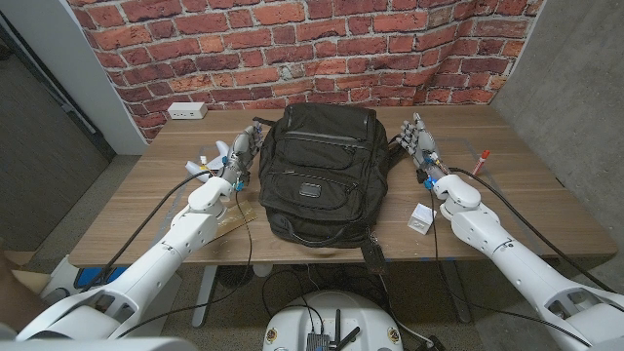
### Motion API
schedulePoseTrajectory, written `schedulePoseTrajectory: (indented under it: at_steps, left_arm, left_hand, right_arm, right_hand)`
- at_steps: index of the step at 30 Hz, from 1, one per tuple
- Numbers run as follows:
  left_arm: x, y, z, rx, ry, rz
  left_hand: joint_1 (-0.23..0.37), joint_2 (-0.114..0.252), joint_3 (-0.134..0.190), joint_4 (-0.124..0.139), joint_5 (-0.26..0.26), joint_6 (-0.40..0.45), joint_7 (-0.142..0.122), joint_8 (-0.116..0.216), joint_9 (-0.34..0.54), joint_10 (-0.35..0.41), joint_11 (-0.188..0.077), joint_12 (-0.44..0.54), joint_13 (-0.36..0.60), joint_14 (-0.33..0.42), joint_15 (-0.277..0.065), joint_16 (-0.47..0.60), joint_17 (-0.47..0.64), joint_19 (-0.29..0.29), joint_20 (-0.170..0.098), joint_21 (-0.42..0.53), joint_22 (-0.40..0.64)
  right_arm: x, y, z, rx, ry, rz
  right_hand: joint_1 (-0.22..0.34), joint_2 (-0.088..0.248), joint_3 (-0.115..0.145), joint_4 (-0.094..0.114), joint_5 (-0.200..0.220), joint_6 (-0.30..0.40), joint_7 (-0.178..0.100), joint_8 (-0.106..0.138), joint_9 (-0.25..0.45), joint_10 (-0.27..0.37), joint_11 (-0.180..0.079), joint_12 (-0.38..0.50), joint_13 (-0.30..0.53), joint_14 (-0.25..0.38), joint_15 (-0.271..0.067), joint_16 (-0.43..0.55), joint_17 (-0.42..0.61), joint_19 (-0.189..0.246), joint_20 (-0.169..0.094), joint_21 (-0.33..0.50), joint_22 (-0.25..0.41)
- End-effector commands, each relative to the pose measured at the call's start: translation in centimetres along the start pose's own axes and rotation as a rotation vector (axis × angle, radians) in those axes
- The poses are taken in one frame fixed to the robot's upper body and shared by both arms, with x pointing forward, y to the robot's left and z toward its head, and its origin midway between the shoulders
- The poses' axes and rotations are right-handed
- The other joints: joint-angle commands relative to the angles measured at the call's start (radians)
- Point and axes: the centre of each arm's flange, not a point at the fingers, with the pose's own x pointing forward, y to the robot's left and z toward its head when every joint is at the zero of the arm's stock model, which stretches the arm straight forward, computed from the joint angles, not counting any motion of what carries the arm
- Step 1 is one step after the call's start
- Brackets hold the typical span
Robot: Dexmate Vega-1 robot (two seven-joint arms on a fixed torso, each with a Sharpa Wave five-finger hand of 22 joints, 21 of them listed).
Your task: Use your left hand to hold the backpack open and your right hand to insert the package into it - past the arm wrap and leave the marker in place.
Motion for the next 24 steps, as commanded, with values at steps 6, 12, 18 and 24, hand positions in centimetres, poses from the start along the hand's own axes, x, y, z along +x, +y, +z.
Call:
schedulePoseTrajectory:
  at_steps: [6,12,18,24]
  left_arm:
    - [0.2,0.9,1.4,0.042,0.009,0.023]
    - [-0.3,0.8,2.0,0.065,0.012,0.024]
    - [-1.2,0.8,2.4,0.098,0.016,0.019]
    - [-2.2,0.7,2.5,0.113,0.005,0.025]
  left_hand:
    - [0.007,0.032,0.011,-0.006,0.006,0.005,0.006,0.004,0.003,0.005,0.004,0.004,0.002,0.003,0.002,0.006,0.003,0.012,-0.016,0.004,0.003]
    - [0.008,0.031,0.013,-0.011,0.006,0.007,0.004,0.004,0.003,0.007,0.003,0.004,0.002,0.005,0.000,0.006,0.003,0.014,-0.017,0.004,0.003]
    - [0.010,0.027,0.017,-0.020,0.005,0.013,-0.003,0.005,0.003,0.012,-0.004,0.005,0.002,0.011,-0.006,0.006,0.002,0.016,-0.021,0.004,0.003]
    - [0.018,0.017,0.020,-0.041,0.003,0.028,-0.010,0.008,0.003,0.024,-0.013,0.007,0.002,0.020,-0.013,0.006,0.000,0.020,-0.027,0.003,0.002]
  right_arm:
    - [0.9,0.4,-0.4,-0.009,0.003,-0.007]
    - [0.9,0.2,-0.2,-0.019,0.008,-0.015]
    - [0.9,-0.1,-0.2,-0.033,0.011,-0.022]
    - [0.6,-0.3,-0.3,-0.028,0.004,-0.036]
  right_hand:
    - [0.004,0.021,0.011,-0.004,0.008,0.011,-0.002,0.007,0.004,0.010,0.000,0.005,0.003,-0.011,-0.004,0.005,0.000,0.011,-0.008,0.005,0.005]
    - [0.005,0.022,0.013,-0.005,0.008,0.012,-0.002,0.008,0.004,0.011,0.000,0.006,0.003,-0.009,-0.006,0.005,-0.001,0.012,-0.009,0.005,0.005]
    - [0.007,0.024,0.016,-0.008,0.009,0.013,-0.002,0.008,0.004,0.013,-0.001,0.006,0.003,-0.008,-0.008,0.005,-0.003,0.013,-0.010,0.005,0.005]
    - [0.010,0.026,0.020,-0.012,0.011,0.014,-0.004,0.008,0.004,0.015,-0.002,0.006,0.003,-0.006,-0.009,0.005,-0.005,0.014,-0.013,0.005,0.005]
